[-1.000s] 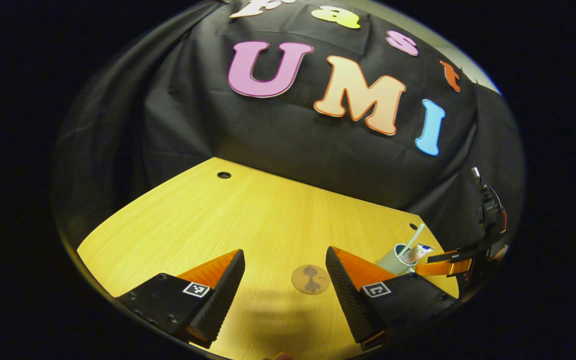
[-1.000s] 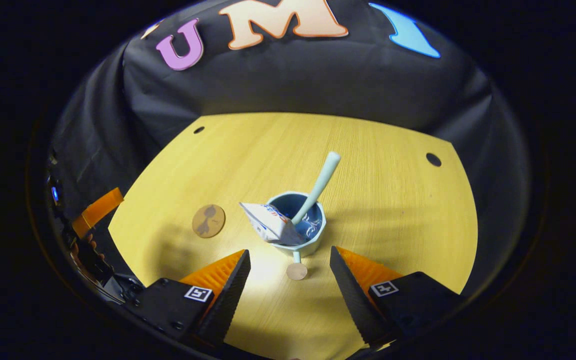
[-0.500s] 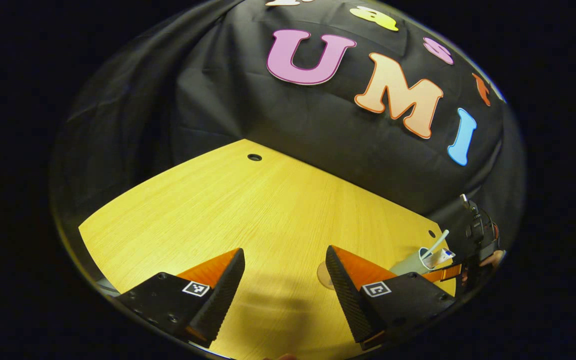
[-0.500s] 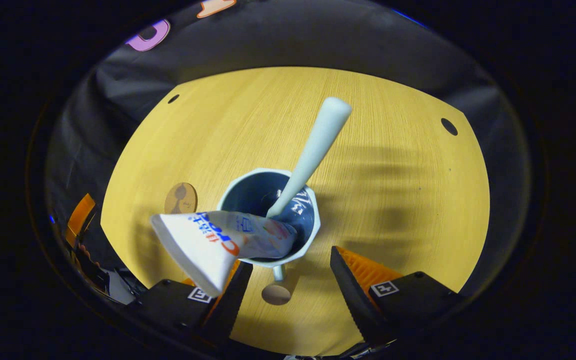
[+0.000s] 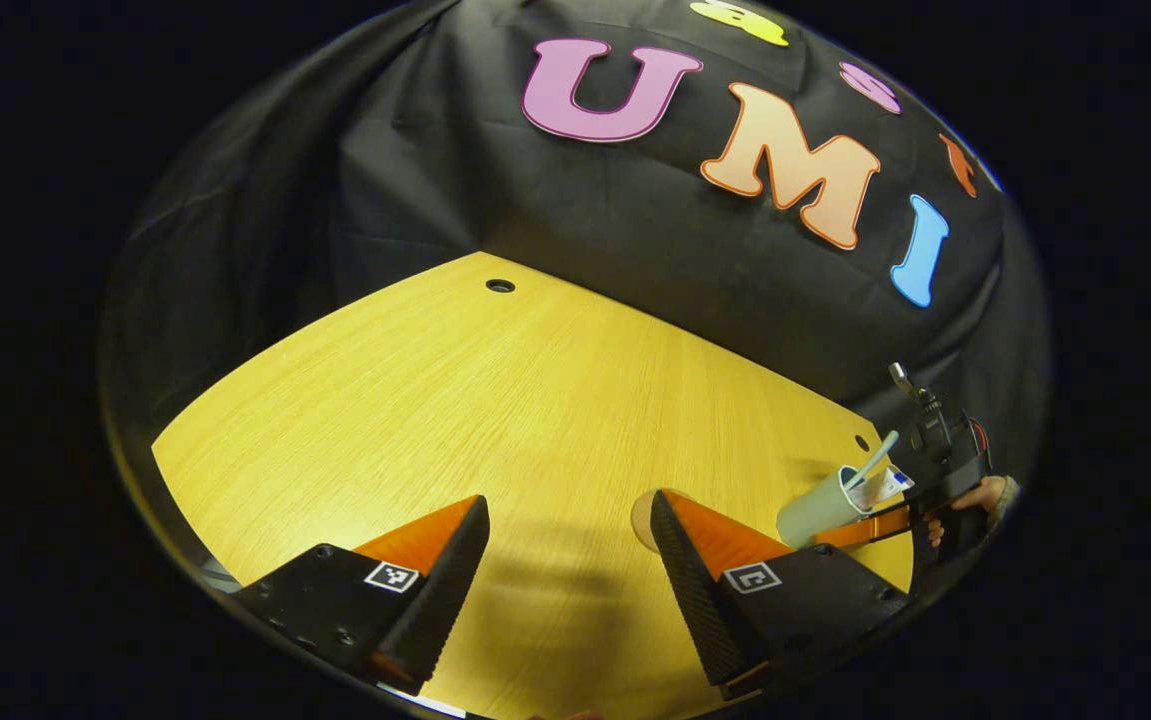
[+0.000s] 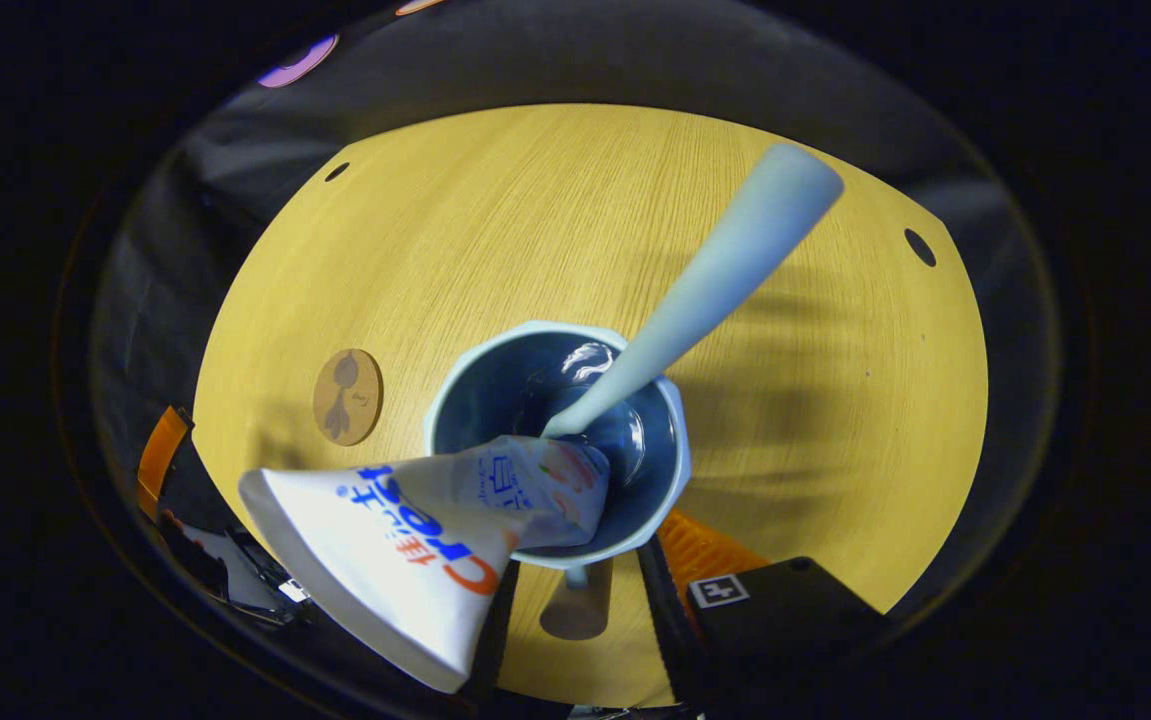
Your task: Put the toothbrush and toothpaste on the desktop into the cup, then pick up the cup and place it on the coaster on the desktop.
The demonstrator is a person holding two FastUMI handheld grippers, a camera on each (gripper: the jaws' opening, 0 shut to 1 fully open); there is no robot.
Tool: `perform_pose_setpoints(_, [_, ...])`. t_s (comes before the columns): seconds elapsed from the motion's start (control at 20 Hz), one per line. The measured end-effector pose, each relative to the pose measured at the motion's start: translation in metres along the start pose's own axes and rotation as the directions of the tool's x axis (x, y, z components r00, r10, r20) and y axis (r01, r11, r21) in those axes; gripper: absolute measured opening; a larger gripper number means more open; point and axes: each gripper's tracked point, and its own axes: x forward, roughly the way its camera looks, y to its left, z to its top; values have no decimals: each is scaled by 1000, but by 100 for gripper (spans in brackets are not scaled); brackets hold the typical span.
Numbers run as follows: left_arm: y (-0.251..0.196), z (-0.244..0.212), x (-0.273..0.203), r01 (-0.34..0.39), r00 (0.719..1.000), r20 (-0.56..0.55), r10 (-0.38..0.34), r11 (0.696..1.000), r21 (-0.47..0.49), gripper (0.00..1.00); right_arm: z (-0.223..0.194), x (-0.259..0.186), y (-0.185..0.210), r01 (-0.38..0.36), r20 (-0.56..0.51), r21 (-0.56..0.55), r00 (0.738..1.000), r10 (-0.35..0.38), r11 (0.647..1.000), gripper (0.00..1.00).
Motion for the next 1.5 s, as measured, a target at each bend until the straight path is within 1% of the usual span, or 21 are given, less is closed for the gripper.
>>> perform_pose_setpoints(0.15, [0,-3,0,16,1000,-7,-16,1000,-11,94,-3,-1,-3,37,-2,-20,999,-37,999,35])
perform_pose_setpoints(0.2, [0,-4,0,22,1000,-13,-22,1000,-12,94,-1,0,-1,44,5,-23,999,-44,999,36])
perform_pose_setpoints(0.25, [-1,-5,-1,25,1000,-17,-26,1000,-11,94,0,2,-1,49,6,-24,999,-49,998,32])
perform_pose_setpoints(0.5, [-16,-12,-6,57,998,-35,-58,998,-26,94,2,-2,-2,76,21,-28,997,-76,997,32])
perform_pose_setpoints(0.65, [-19,-12,-9,71,997,-28,-71,997,-16,94,8,-10,9,68,47,-46,997,-66,997,32])
perform_pose_setpoints(0.9, [-20,-11,-24,77,997,-13,-76,996,40,94,19,-30,60,44,87,-127,996,-33,991,32])
perform_pose_setpoints(1.05, [-14,-11,-28,80,997,-16,-79,995,62,94,21,-38,100,17,84,-191,996,-1,982,32])
perform_pose_setpoints(1.1, [-12,-11,-31,77,997,-17,-76,994,73,94,20,-35,113,9,79,-218,997,9,976,32])
perform_pose_setpoints(1.25, [10,-8,-39,50,999,-2,-50,993,103,94,21,-29,147,-12,66,-282,997,32,959,32])
perform_pose_setpoints(1.35, [28,-10,-42,25,1000,-6,-25,994,103,94,21,-29,165,-25,59,-297,997,44,955,32])
perform_pose_setpoints(1.5, [52,-10,-47,-9,1000,-3,10,996,85,94,19,-21,177,-24,46,-315,998,41,949,32])
